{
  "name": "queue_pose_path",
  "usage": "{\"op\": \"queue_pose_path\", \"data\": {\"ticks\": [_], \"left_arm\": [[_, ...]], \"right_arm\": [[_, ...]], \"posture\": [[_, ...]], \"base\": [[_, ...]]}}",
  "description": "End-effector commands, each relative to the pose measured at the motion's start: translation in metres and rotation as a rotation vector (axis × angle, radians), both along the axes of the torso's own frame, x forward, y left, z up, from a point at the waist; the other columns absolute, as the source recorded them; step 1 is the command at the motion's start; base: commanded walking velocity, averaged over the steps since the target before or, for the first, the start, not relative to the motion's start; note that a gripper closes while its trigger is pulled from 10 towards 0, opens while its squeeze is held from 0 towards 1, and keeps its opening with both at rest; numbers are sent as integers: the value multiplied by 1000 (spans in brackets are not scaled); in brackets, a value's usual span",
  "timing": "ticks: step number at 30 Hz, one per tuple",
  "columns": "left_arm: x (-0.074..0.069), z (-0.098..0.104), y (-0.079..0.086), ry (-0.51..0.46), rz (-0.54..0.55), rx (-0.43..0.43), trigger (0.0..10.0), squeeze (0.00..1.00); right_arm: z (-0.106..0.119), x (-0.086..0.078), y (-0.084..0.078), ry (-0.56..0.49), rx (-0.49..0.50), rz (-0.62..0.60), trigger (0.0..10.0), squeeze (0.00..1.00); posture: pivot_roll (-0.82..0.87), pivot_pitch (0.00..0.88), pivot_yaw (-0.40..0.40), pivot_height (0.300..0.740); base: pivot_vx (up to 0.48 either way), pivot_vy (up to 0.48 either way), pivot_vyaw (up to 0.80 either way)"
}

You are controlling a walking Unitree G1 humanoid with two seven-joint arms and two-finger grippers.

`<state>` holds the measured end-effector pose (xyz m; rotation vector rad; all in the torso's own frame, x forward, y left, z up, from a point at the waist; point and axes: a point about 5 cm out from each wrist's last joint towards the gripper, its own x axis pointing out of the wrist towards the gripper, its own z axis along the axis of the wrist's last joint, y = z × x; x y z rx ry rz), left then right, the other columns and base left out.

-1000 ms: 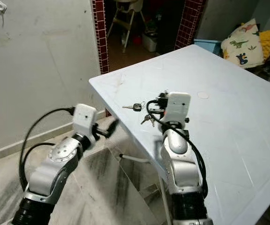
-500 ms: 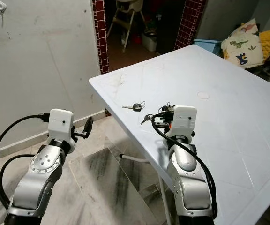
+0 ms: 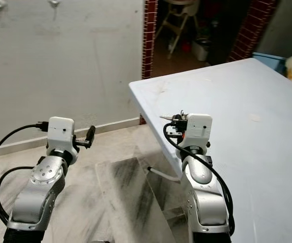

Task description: Hang keys on a hook

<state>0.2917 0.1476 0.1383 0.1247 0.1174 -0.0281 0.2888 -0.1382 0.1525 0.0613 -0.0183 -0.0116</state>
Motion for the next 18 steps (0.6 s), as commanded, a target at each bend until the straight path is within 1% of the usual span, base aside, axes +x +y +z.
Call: {"op": "queue_pose_path", "data": {"ticks": [1, 6, 9, 12, 14, 18], "left_arm": [[4, 0, 1, 14, -11, 13, 10000, 0], [8, 0, -3, 24, -17, 3, 10000, 0], [11, -2, -9, 42, -33, -20, 10000, 0], [12, -5, -11, 66, -34, -39, 10000, 0], [12, -4, -12, 66, -41, -41, 10000, 0], [14, -3, -11, 64, -44, -44, 10000, 0]], "right_arm": [[0, 4, 0, 7, 8, -21, 10000, 0], [3, 7, 4, -2, 17, -20, 10000, 0], [7, 10, 4, -9, 25, -21, 10000, 0], [7, 12, 3, -8, 25, -27, 10000, 0], [8, 13, 3, -10, 25, -28, 10000, 0], [9, 14, 4, -14, 25, -26, 10000, 0]], "posture": [[189, 0, -27, 740], [179, 0, -28, 740], [175, 0, -29, 740], [180, 0, -31, 740], [185, 0, -32, 740], [192, 0, -33, 740]], "base": [[0, 0, 800], [0, 0, 800], [0, 0, 0], [0, 0, 0], [0, 0, 0], [0, 292, 0]]}}
